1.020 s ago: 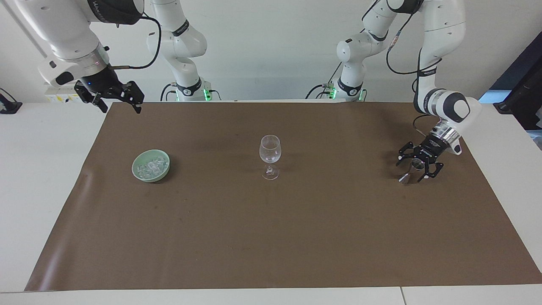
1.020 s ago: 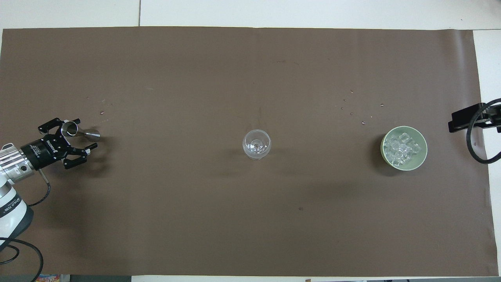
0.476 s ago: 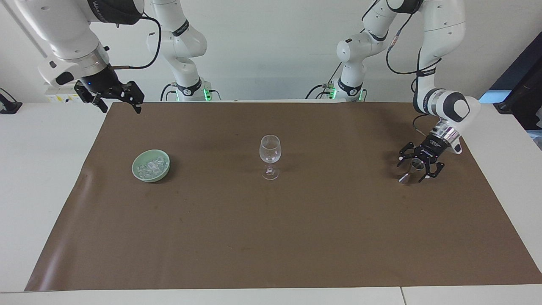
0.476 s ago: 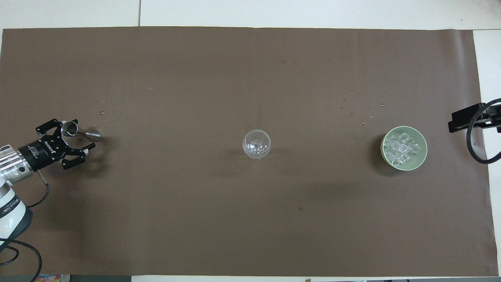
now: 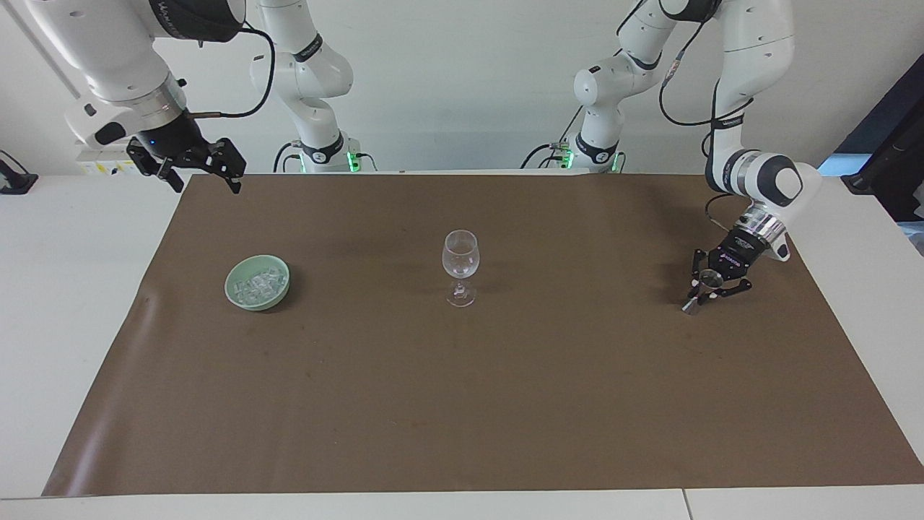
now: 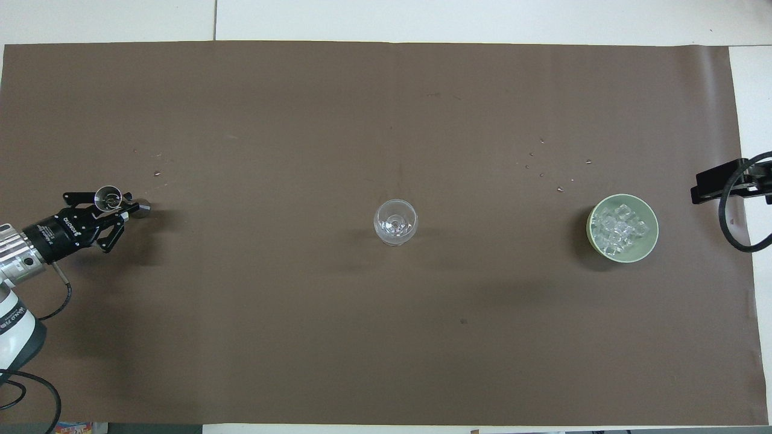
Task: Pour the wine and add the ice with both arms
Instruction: 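Close the left gripper around the silver jigger, then lift the jigger with the left gripper and carry it to the glass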
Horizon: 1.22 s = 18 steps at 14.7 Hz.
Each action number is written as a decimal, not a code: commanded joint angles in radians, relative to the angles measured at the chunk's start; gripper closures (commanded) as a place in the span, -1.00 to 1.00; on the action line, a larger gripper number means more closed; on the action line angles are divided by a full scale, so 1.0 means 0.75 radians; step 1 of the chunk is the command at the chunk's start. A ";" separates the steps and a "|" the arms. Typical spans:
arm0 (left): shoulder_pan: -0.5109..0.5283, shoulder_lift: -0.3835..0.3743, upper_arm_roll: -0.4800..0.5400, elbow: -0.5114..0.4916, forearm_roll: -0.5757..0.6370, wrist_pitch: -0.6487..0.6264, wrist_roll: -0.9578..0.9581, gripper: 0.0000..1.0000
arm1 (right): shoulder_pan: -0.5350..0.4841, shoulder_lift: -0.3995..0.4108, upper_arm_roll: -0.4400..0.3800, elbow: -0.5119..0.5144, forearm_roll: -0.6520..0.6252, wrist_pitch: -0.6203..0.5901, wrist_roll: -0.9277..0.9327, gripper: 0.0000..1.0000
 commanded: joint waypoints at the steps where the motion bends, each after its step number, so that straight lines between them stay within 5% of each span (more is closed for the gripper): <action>1: 0.025 -0.049 -0.002 -0.040 -0.024 -0.002 0.010 1.00 | -0.017 -0.023 0.008 -0.029 0.007 0.015 -0.017 -1.00; 6: -0.015 -0.184 -0.002 -0.075 -0.024 -0.023 -0.059 1.00 | -0.017 -0.021 0.008 -0.029 0.007 0.015 -0.017 -1.00; 18: -0.441 -0.624 -0.057 -0.161 -0.018 0.132 -0.566 1.00 | -0.017 -0.023 0.008 -0.027 0.007 0.015 -0.017 -1.00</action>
